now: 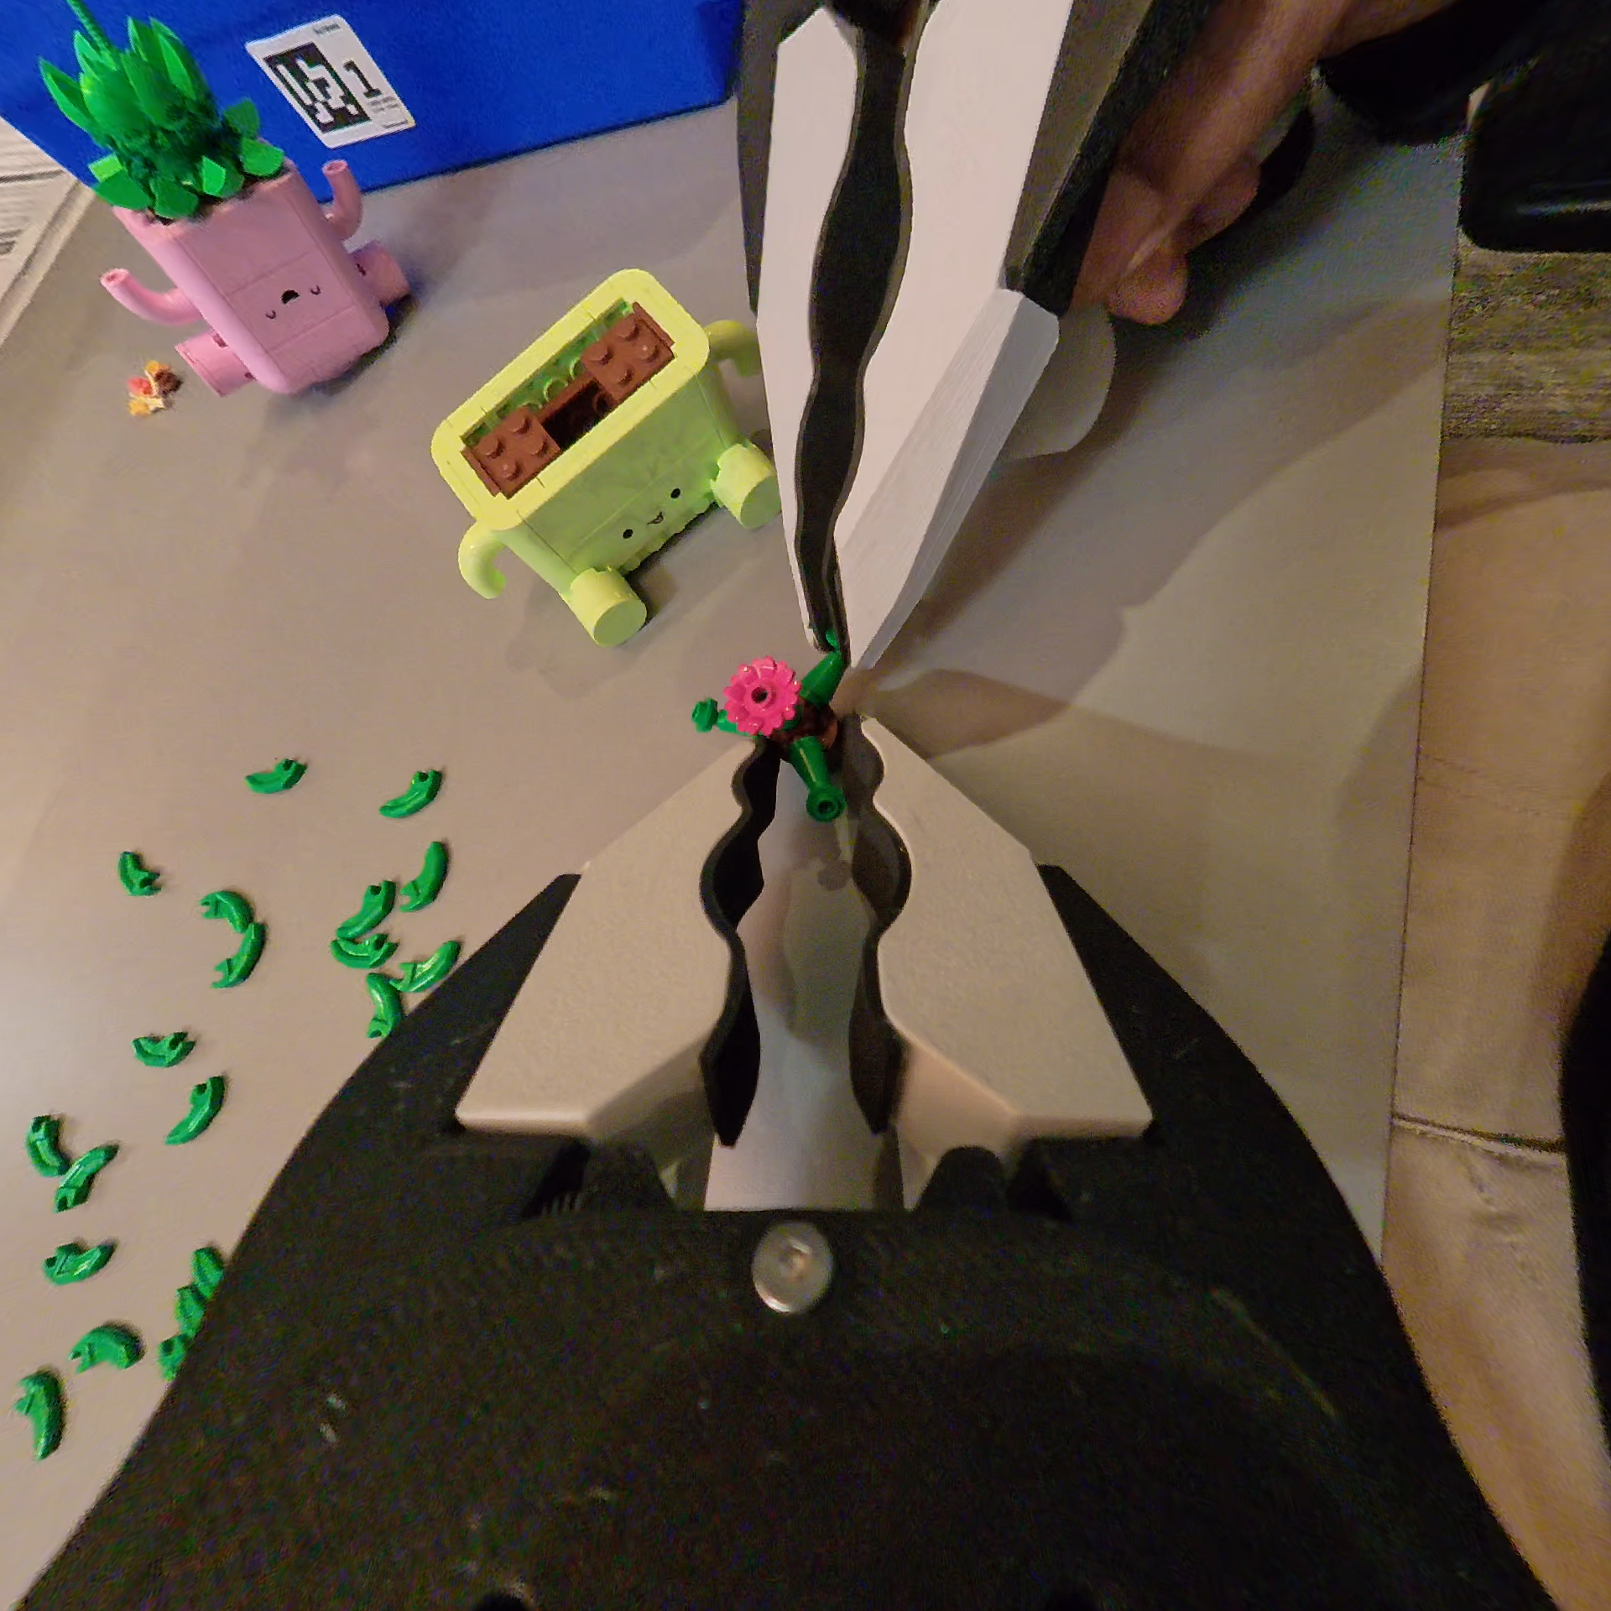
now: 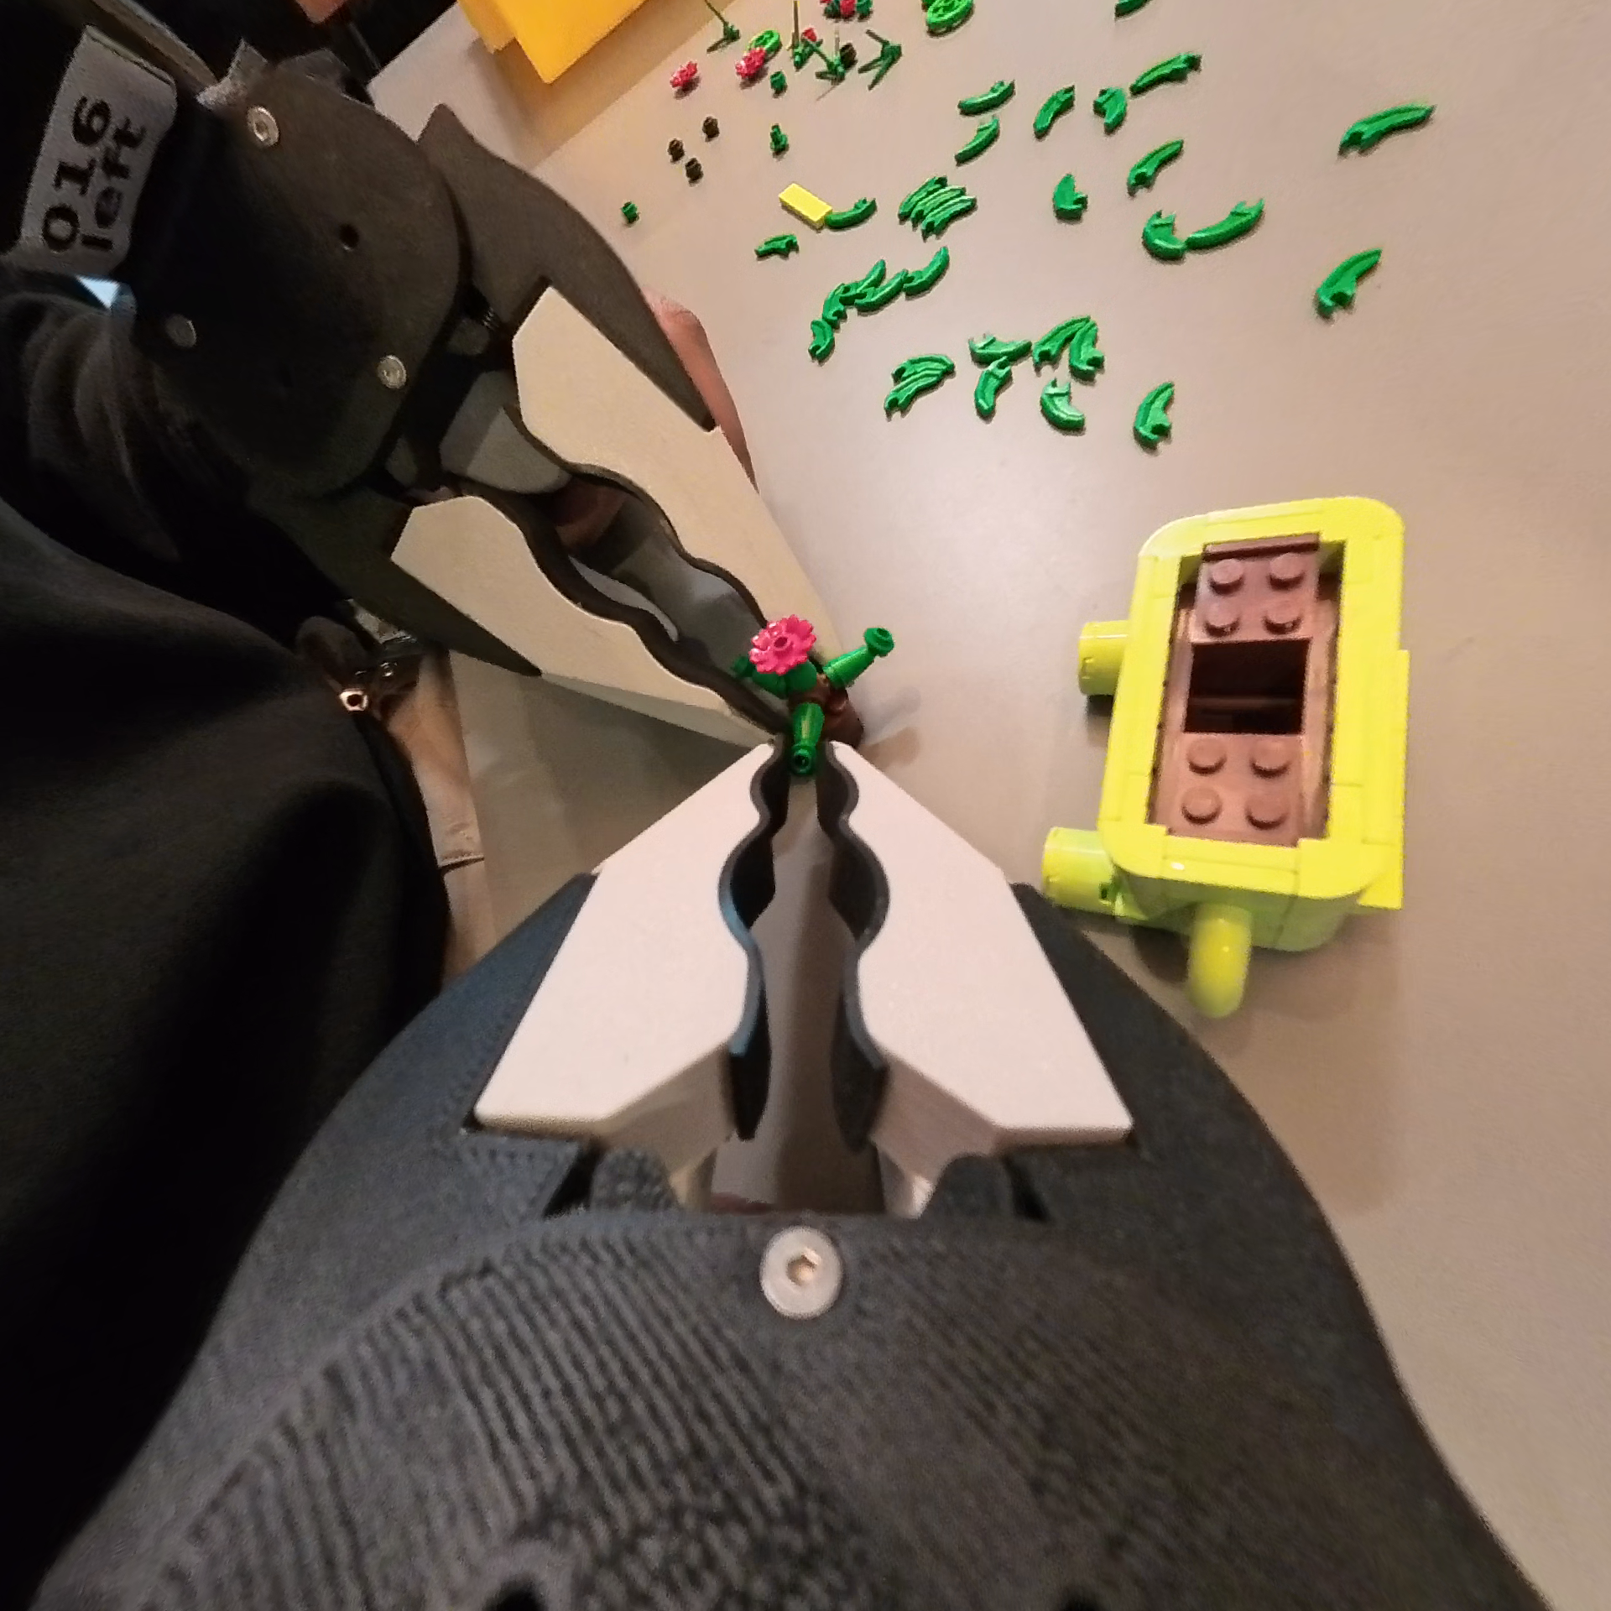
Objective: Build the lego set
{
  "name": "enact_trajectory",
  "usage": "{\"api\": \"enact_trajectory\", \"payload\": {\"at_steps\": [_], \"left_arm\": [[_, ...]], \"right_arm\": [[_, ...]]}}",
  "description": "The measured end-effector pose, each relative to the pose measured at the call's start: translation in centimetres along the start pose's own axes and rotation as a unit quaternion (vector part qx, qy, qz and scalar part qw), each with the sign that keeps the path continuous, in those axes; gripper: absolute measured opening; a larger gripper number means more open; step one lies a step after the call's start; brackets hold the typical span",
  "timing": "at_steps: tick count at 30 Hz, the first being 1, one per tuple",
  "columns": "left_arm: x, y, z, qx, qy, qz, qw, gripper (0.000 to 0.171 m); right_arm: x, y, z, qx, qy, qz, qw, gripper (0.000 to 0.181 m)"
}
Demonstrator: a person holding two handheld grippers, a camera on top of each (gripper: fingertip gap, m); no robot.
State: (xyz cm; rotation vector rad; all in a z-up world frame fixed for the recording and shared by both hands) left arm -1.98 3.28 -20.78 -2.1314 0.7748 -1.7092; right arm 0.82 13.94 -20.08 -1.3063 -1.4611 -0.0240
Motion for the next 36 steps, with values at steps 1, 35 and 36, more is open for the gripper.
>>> {"api": "enact_trajectory", "payload": {"at_steps": [1,35,36], "left_arm": [[0.0,0.0,0.0,-0.003,-0.002,0.0,1.0,0.014],[0.9,0.6,1.0,-0.042,-0.055,-0.014,0.998,0.016],[1.0,0.7,1.0,-0.042,-0.053,-0.016,0.998,0.016]], "right_arm": [[0.0,0.0,0.0,0.002,0.0,-0.002,1.0,0.004],[3.4,1.0,-1.3,0.01,0.129,0.142,0.981,0.025],[3.8,1.0,-1.2,0.013,0.137,0.158,0.978,0.024]]}}
Point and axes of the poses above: each gripper's, where its closed fingertips meet, x back along the fingers, y out of its underside, z = x × y across the jaws, the point moved 7 cm from there along x, back along the fingers, and after that the axes turned 14 degrees about -z, right-handed, at the moved point
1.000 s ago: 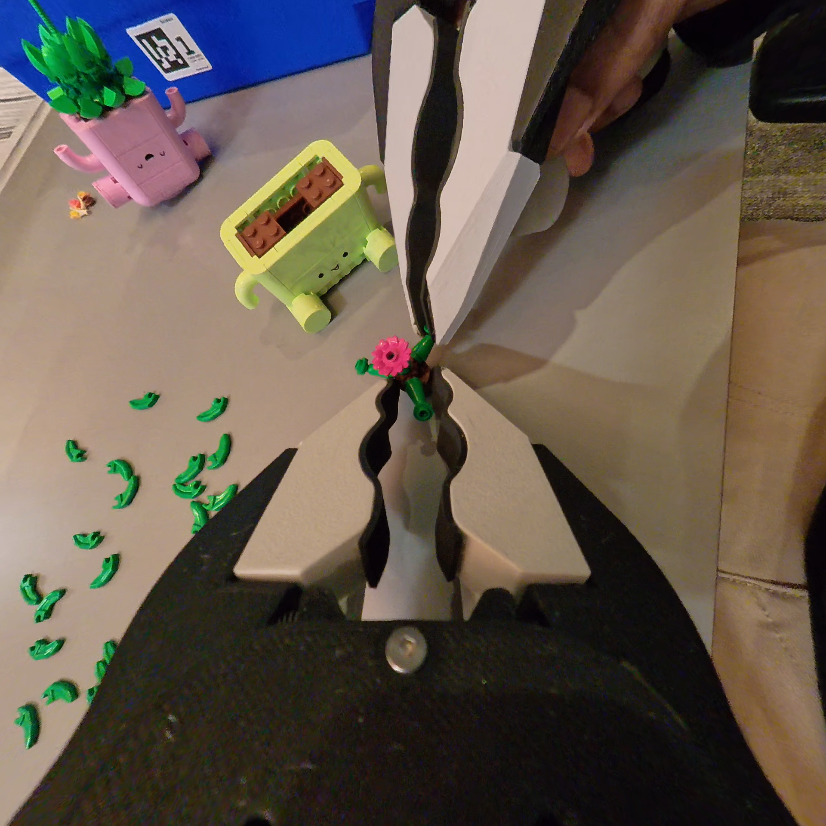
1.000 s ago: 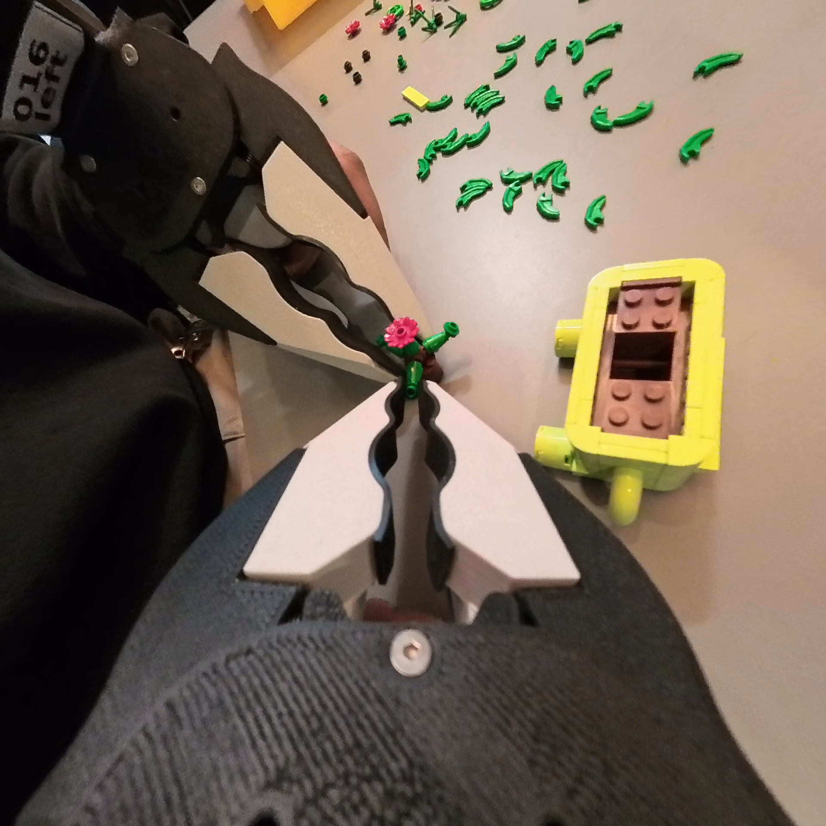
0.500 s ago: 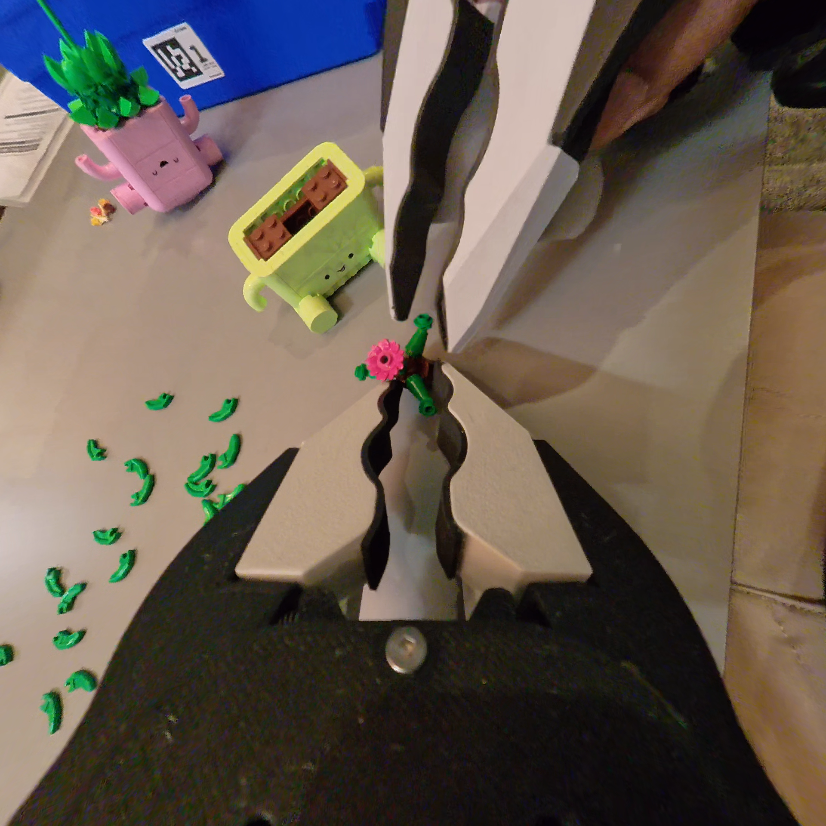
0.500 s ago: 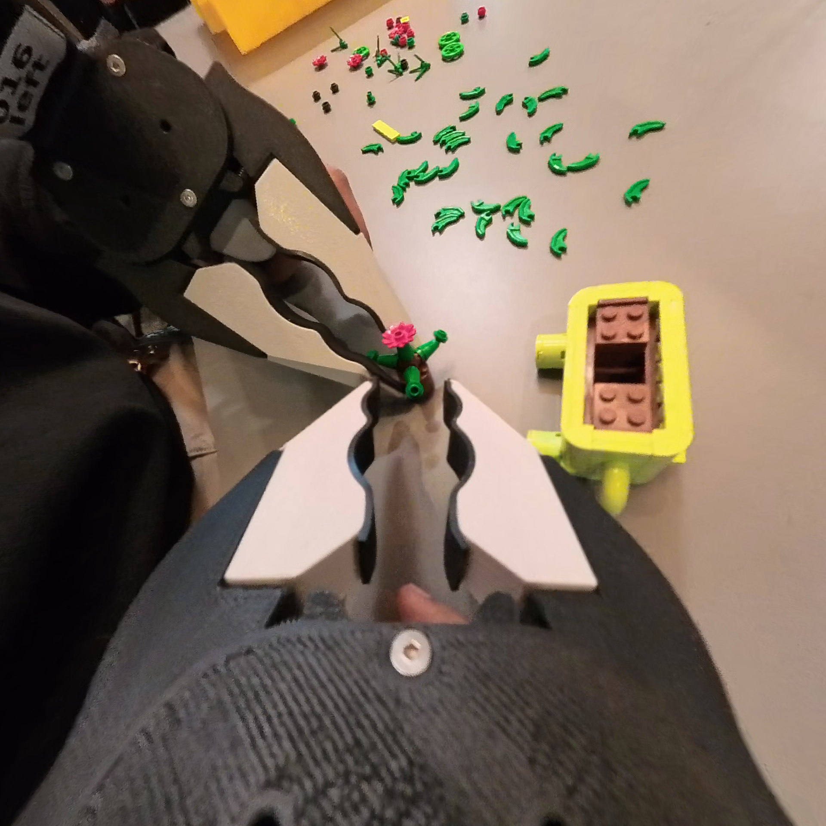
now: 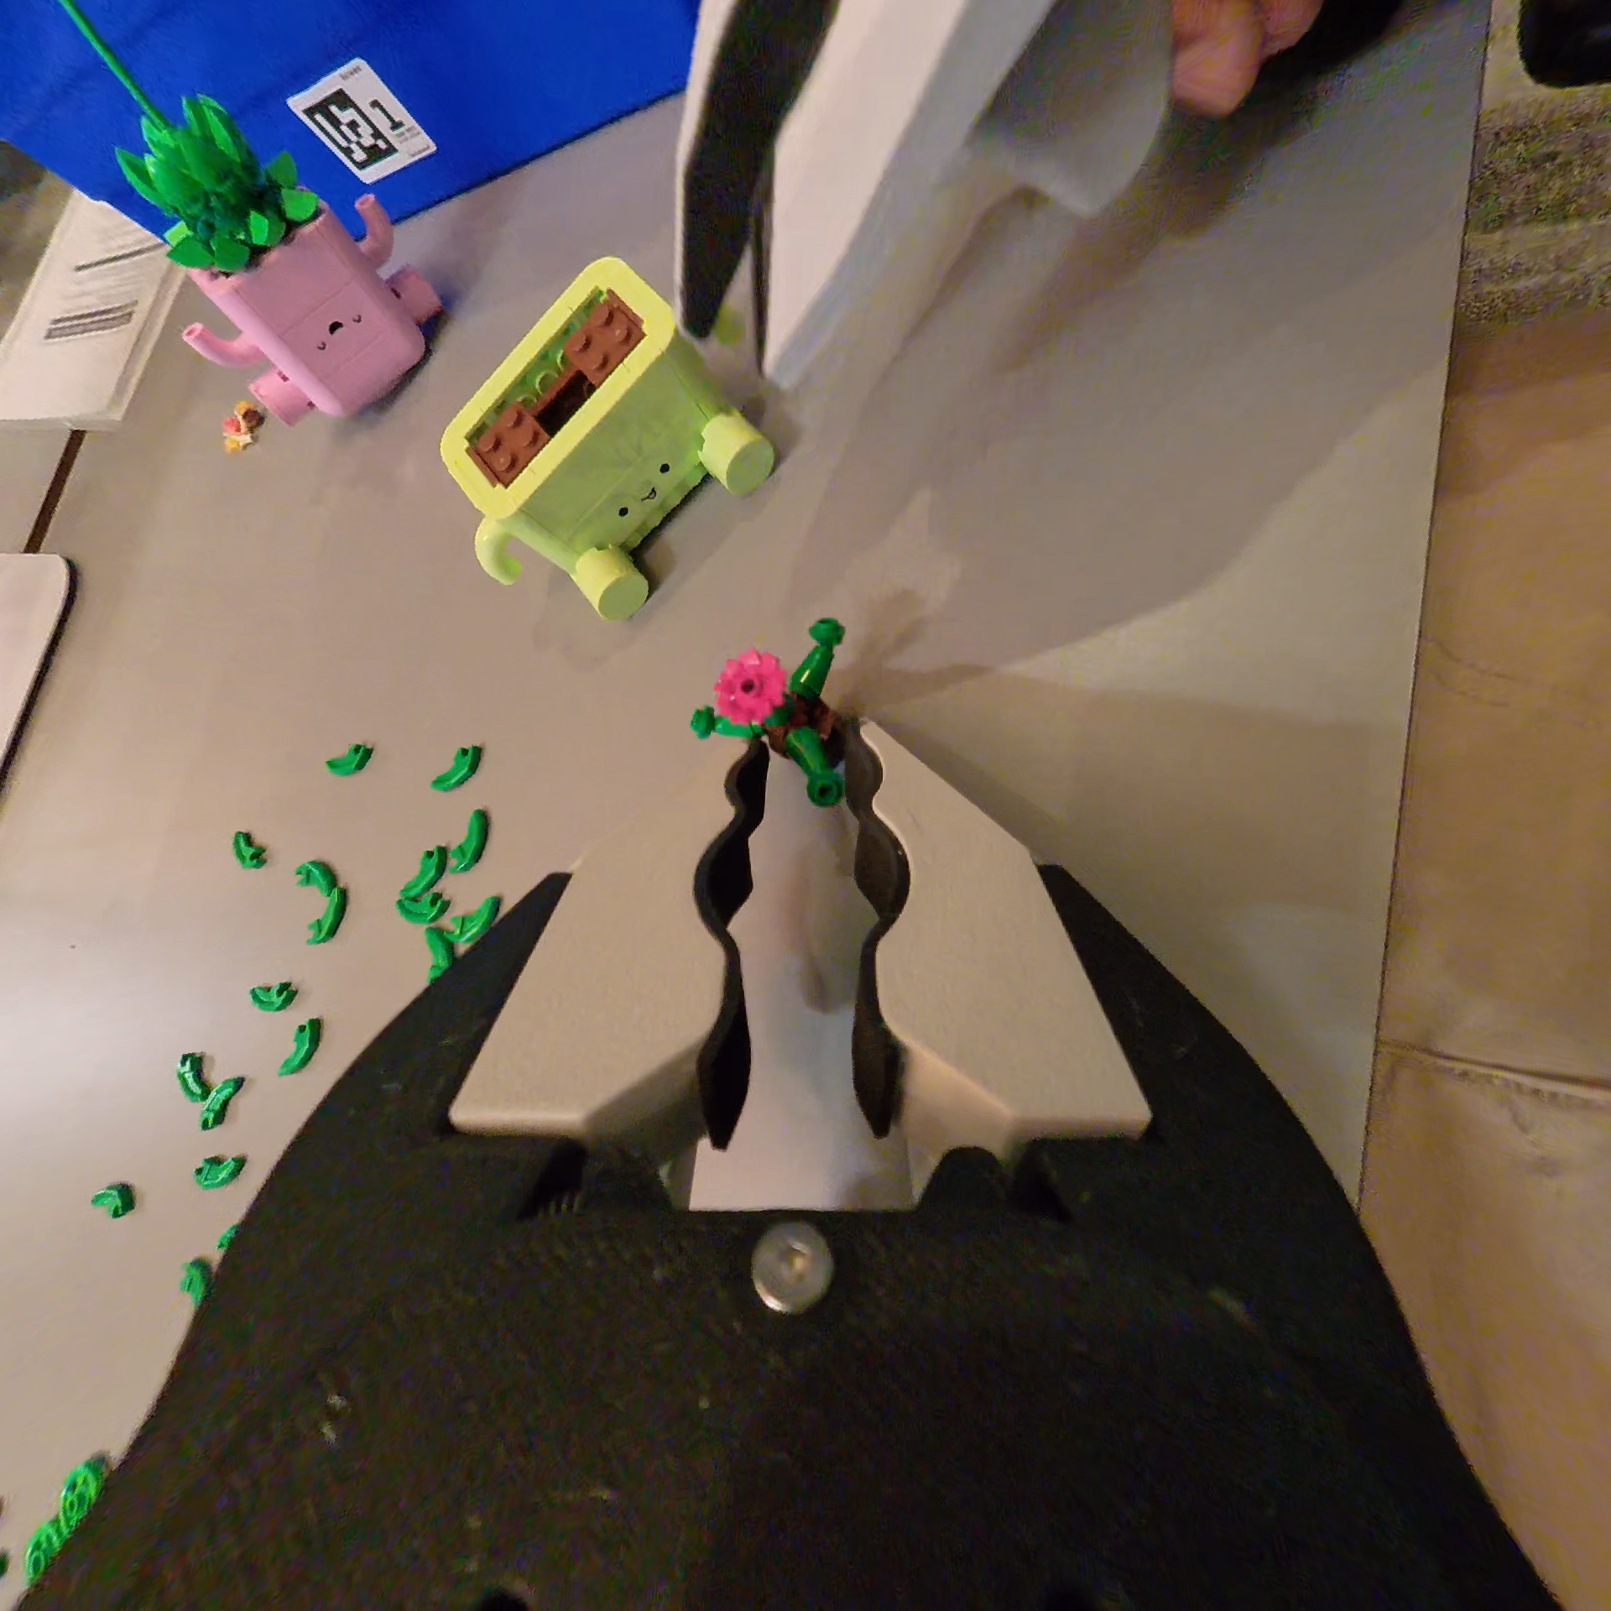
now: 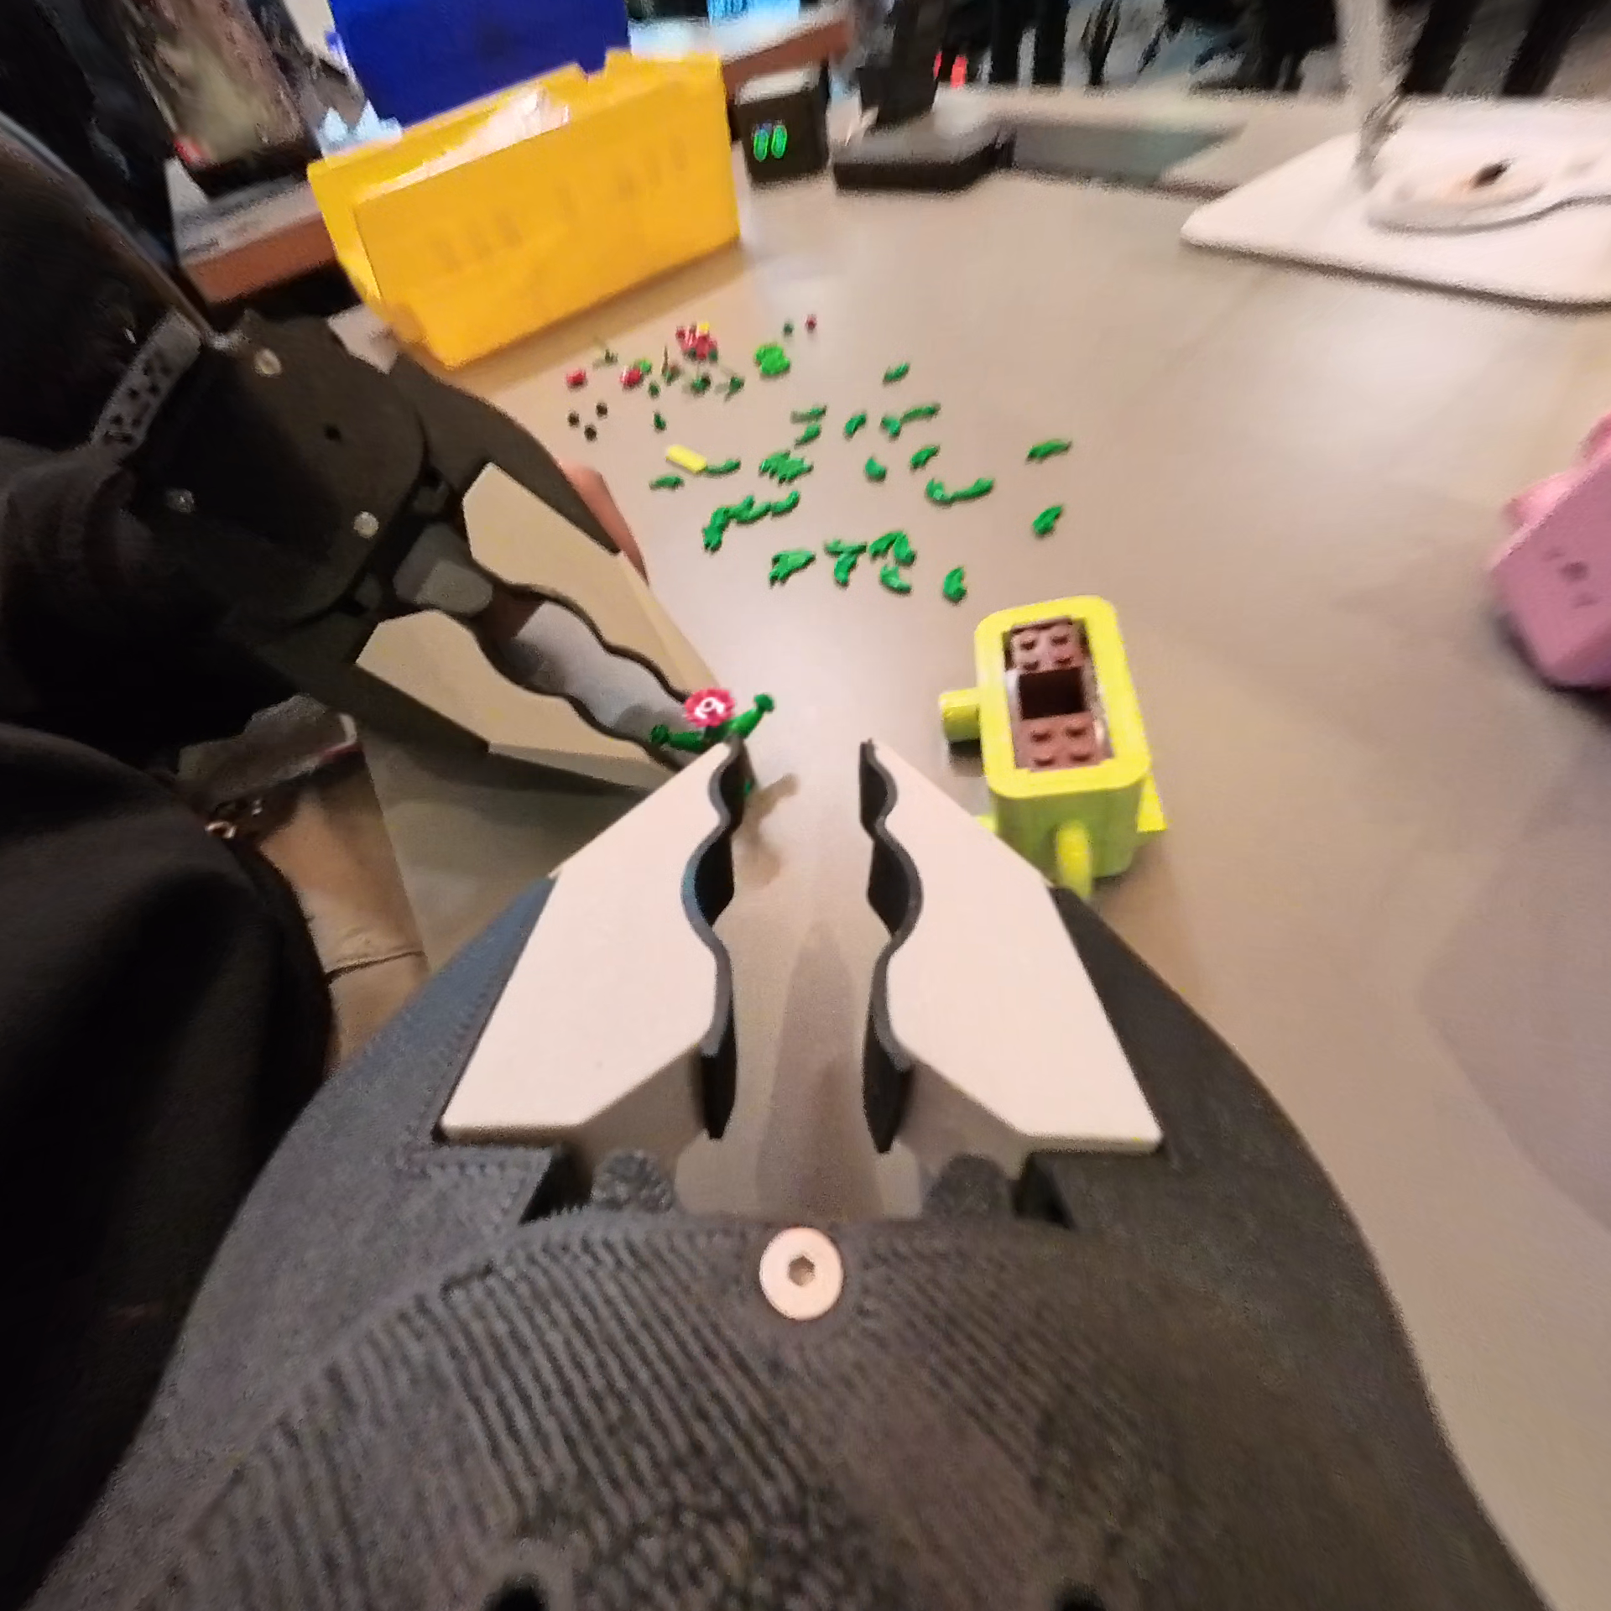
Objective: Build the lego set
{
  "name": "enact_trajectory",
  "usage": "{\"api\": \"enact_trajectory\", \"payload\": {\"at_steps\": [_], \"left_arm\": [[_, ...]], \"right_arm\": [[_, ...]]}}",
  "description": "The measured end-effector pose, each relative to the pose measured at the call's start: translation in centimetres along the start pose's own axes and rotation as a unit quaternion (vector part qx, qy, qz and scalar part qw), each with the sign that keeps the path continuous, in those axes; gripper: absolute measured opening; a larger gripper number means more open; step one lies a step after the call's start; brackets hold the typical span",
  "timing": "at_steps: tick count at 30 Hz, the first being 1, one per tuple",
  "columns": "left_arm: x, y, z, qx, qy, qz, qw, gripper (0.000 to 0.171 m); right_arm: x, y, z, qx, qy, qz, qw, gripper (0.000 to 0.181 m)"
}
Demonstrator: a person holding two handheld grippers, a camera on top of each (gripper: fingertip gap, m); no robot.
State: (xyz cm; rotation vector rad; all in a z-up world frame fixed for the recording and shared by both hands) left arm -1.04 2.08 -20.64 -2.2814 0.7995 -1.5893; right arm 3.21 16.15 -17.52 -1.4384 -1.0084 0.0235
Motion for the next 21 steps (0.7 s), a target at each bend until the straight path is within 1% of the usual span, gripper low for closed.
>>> {"api": "enact_trajectory", "payload": {"at_steps": [2,4,6,8,10,12,14,16,17,20,21], "left_arm": [[0.0,0.3,-0.1,-0.004,-0.003,-0.007,1.0,0.018],[0.2,0.5,-0.3,-0.006,-0.007,-0.011,1.0,0.02],[0.4,0.7,-0.4,-0.003,0.0,-0.009,1.0,0.022],[0.7,1.1,-0.7,0.008,-0.004,-0.008,1.0,0.023],[0.7,1.8,-1.2,0.027,-0.014,-0.011,0.999,0.022],[0.8,2.5,-1.6,0.047,-0.007,-0.016,0.999,0.024],[0.9,3.0,-2.0,0.062,0.001,-0.014,0.998,0.029],[0.9,3.3,-2.1,0.084,0.021,-0.004,0.996,0.04],[0.9,3.4,-2.1,0.088,0.028,-0.004,0.996,0.042],[0.8,3.4,-2.2,0.091,0.022,-0.008,0.996,0.043],[0.7,3.4,-2.2,0.09,0.022,-0.011,0.996,0.043]], "right_arm": [[0.3,-0.1,0.2,0.0,0.01,0.012,1.0,0.023],[0.1,0.0,0.2,0.005,0.017,0.003,1.0,0.025],[-0.4,0.1,0.0,0.015,0.031,-0.015,0.999,0.028],[-1.0,0.2,0.1,0.023,0.055,-0.037,0.998,0.035],[-1.5,0.4,0.1,0.03,0.074,-0.059,0.995,0.04],[-1.8,0.5,0.0,0.042,0.082,-0.071,0.993,0.042],[-1.8,0.4,0.0,0.052,0.1,-0.069,0.991,0.043],[-1.9,0.3,0.2,0.058,0.123,-0.07,0.988,0.043],[-2.1,0.3,0.2,0.062,0.131,-0.078,0.986,0.047],[-2.9,0.6,0.1,0.076,0.145,-0.11,0.98,0.059],[-3.1,0.7,0.0,0.082,0.145,-0.118,0.979,0.06]]}}
Point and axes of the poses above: each gripper's, where its closed fingertips meet, x back along the fingers, y out of its underside, z = x × y across the jaws, the point moved 7 cm from there along x, back along the fingers, and after that the axes turned 14 degrees about -z, right-handed, at the moved point
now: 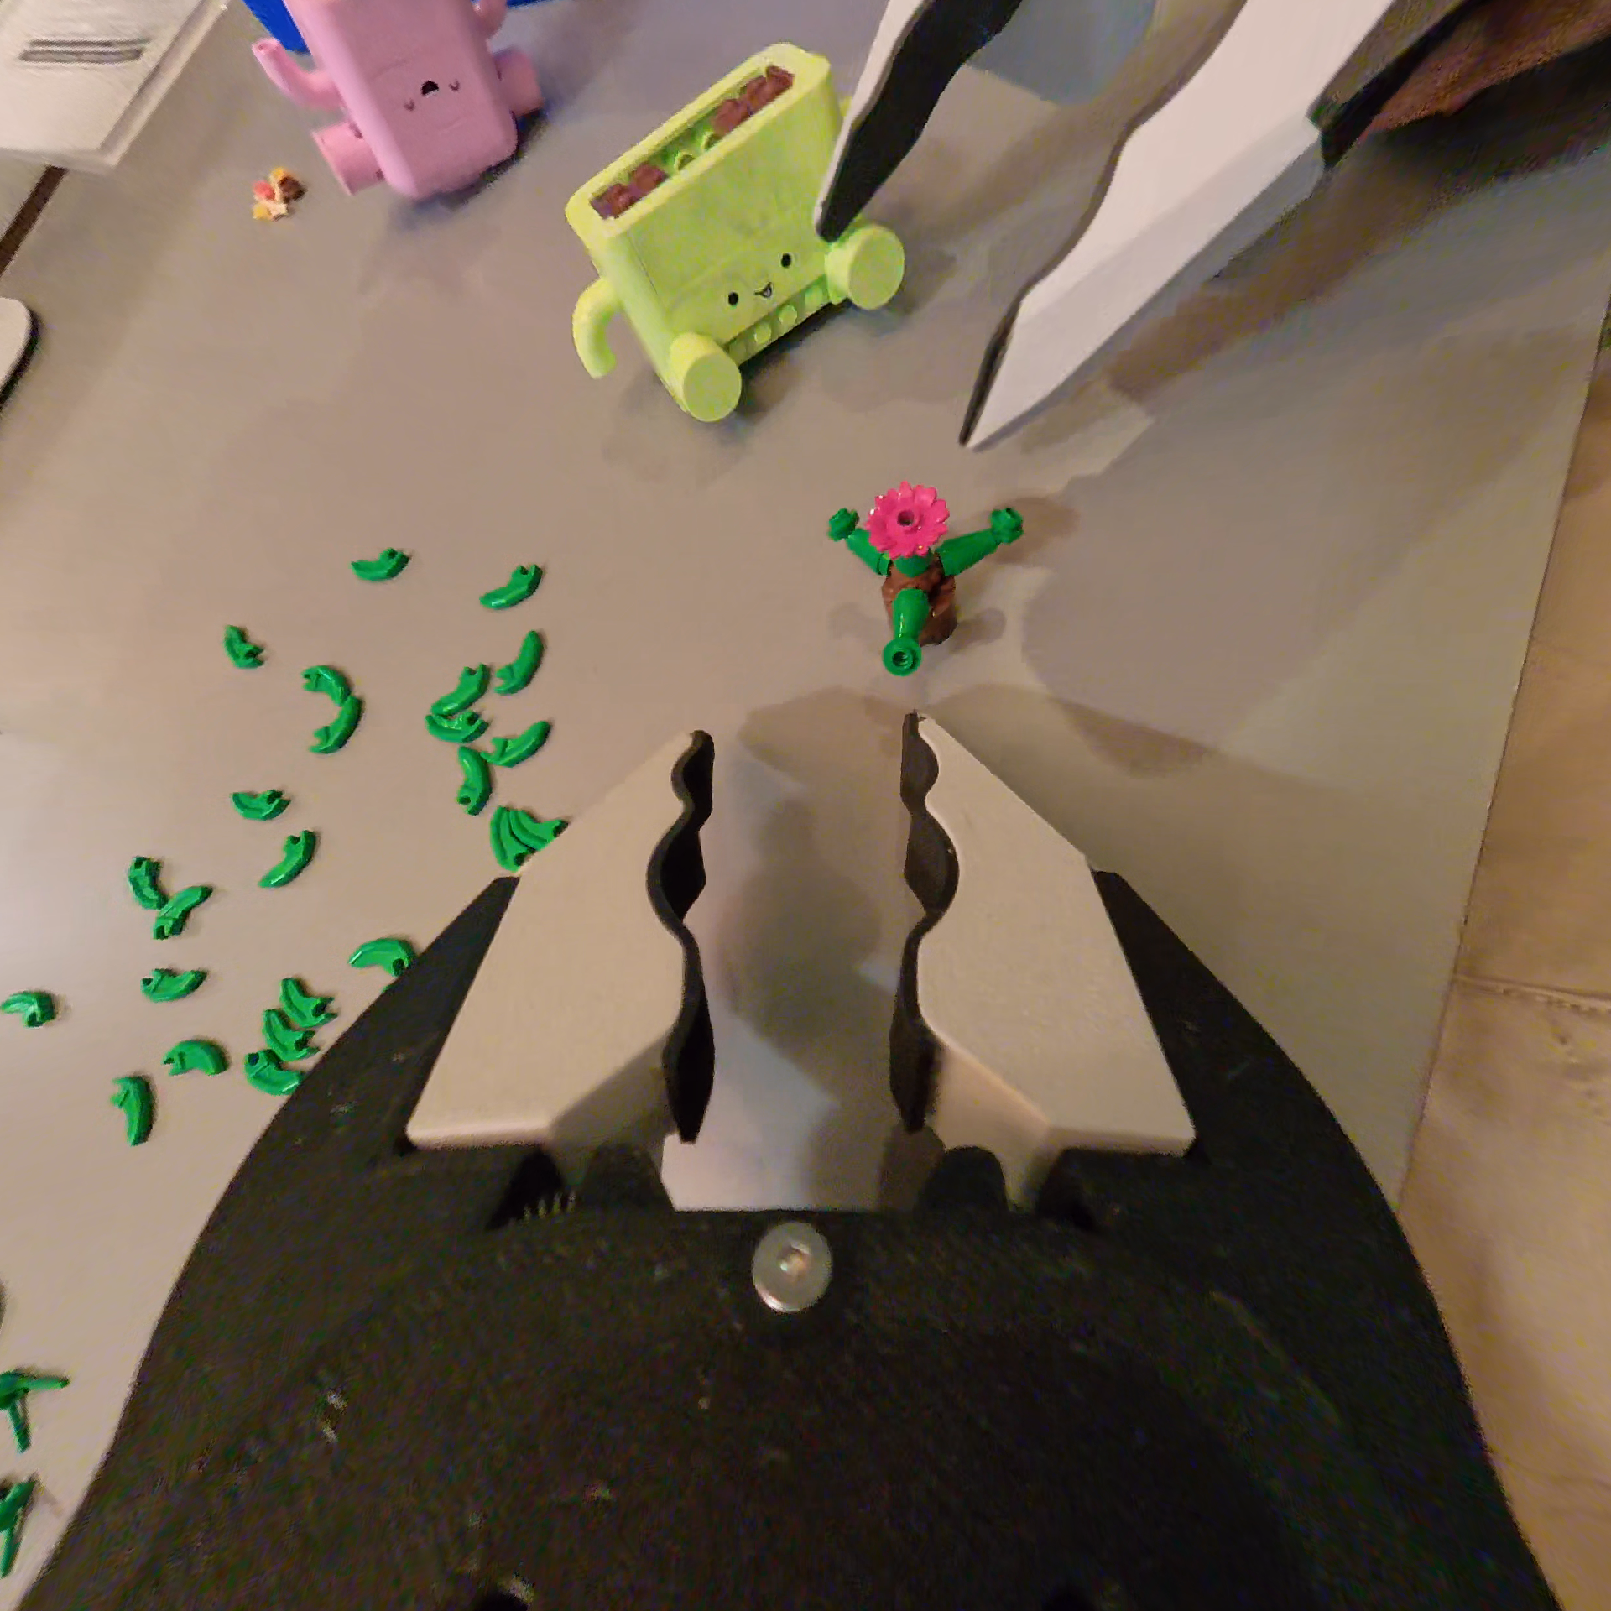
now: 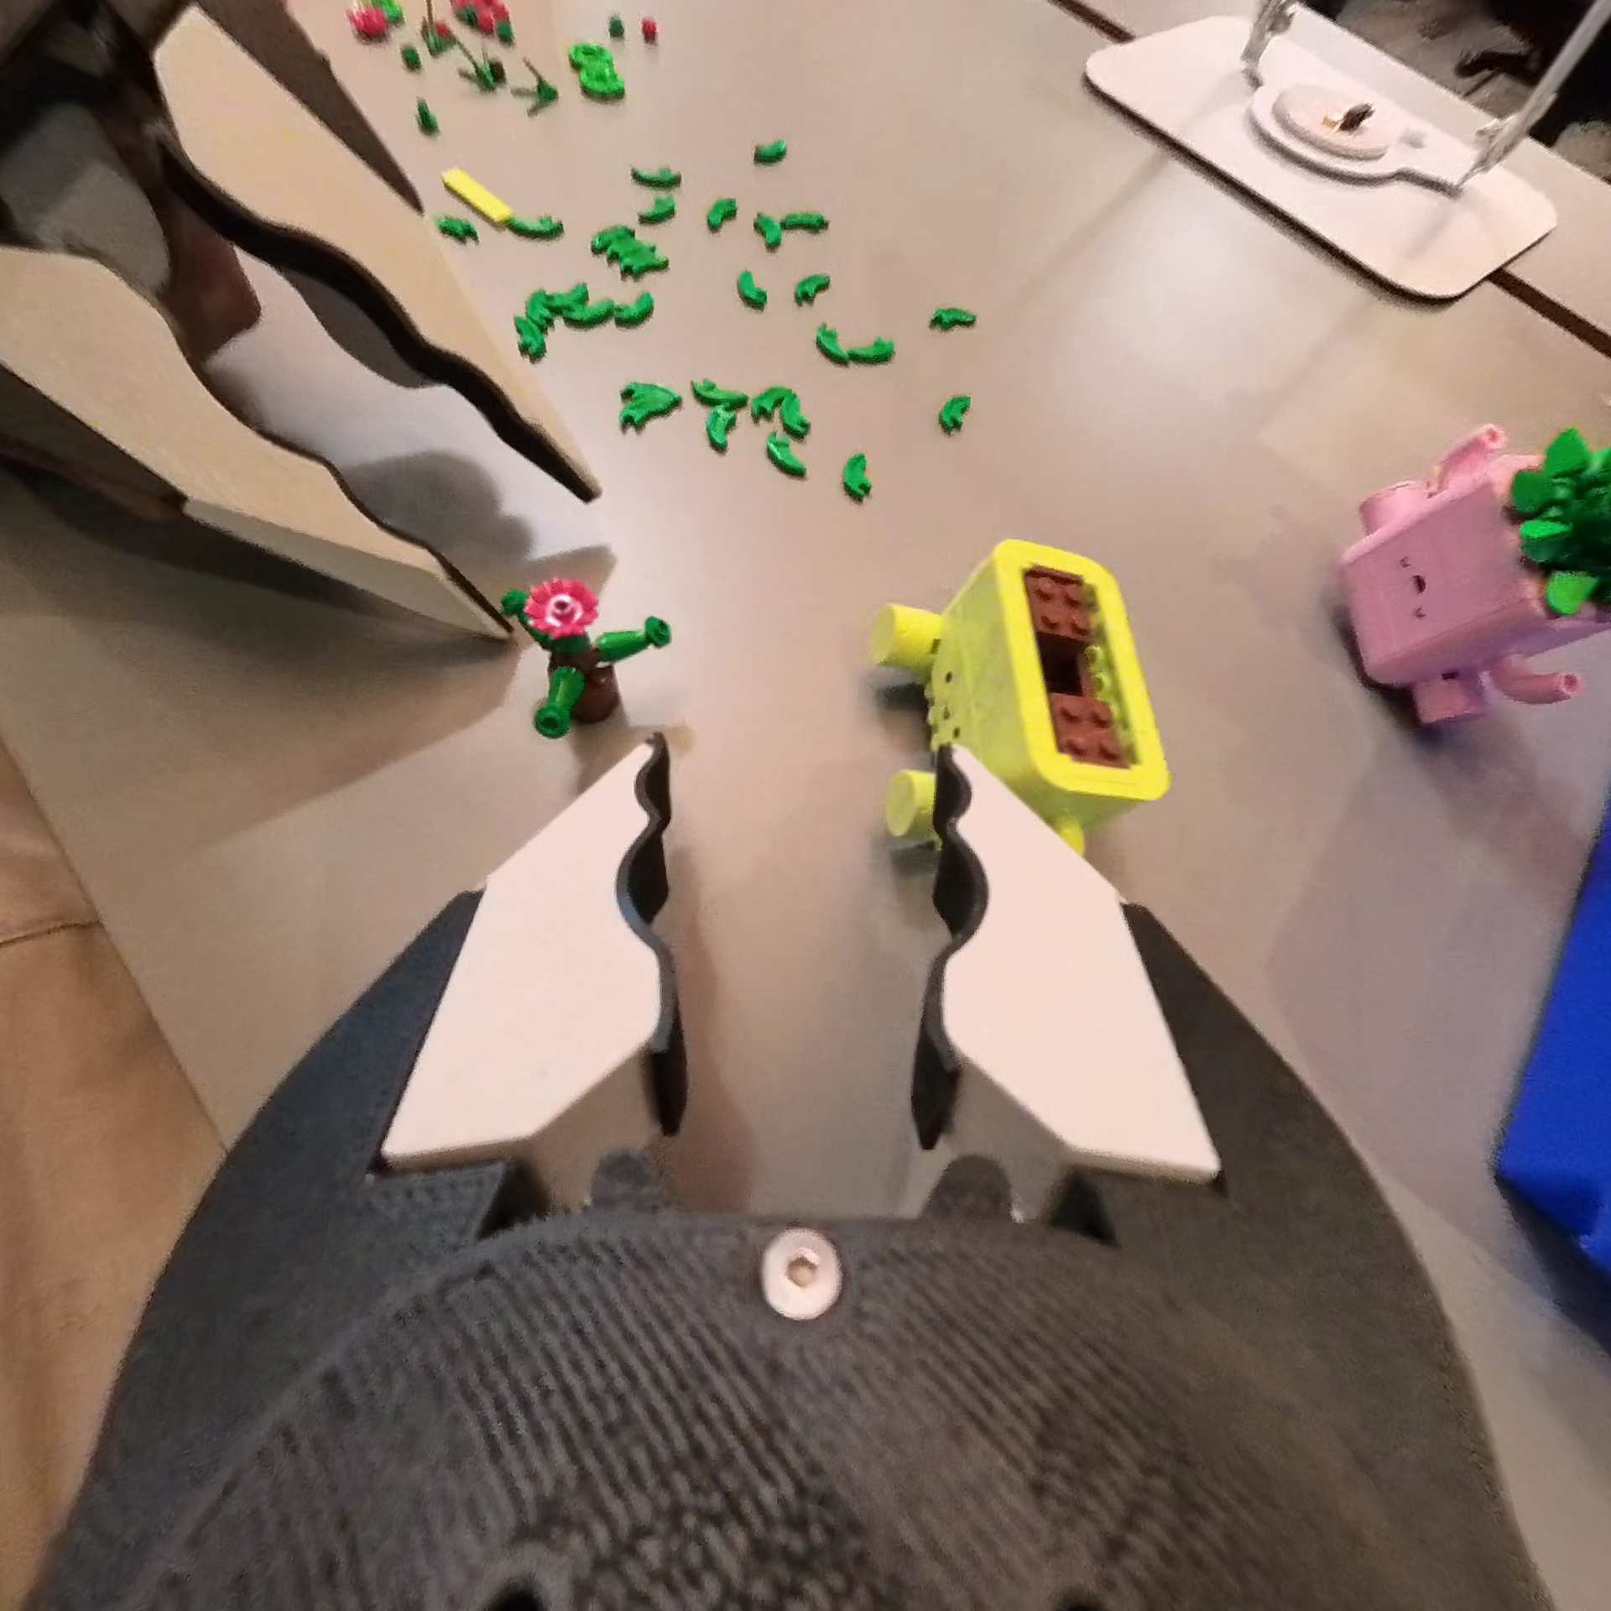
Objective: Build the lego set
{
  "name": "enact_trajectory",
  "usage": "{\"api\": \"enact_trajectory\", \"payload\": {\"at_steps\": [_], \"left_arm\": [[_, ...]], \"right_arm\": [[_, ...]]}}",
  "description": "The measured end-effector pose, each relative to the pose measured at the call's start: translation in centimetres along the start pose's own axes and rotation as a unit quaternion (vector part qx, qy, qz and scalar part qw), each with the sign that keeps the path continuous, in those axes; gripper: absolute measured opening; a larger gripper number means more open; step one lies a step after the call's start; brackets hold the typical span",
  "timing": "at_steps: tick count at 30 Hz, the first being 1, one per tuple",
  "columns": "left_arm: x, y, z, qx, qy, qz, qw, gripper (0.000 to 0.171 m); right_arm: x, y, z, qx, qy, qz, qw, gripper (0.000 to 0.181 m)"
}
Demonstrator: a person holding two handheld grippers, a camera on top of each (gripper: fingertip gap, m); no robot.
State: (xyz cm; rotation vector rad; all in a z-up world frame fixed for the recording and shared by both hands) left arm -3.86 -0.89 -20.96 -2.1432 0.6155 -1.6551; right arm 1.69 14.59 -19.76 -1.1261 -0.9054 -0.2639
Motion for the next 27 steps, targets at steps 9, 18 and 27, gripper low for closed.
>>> {"api": "enact_trajectory", "payload": {"at_steps": [9,18,27], "left_arm": [[-0.1,0.0,-0.3,0.016,0.029,-0.005,0.999,0.045],[-0.2,0.0,-0.2,0.012,0.042,-0.006,0.999,0.041],[-0.2,0.0,-0.2,0.016,0.053,-0.008,0.998,0.039]], "right_arm": [[-0.1,-0.2,-0.6,0.016,-0.031,0.003,0.999,0.056],[0.0,-0.2,-1.0,0.024,-0.08,0.004,0.997,0.028],[-0.7,0.0,-1.4,0.042,-0.062,-0.026,0.997,0.03]]}}
Point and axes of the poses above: each gripper's, where its closed fingertips meet, x back along the fingers, y out of its underside, z = x × y across the jaws, the point moved 7 cm from there along x, back along the fingers, and after that the axes turned 14 degrees about -z, right-handed, at the moved point
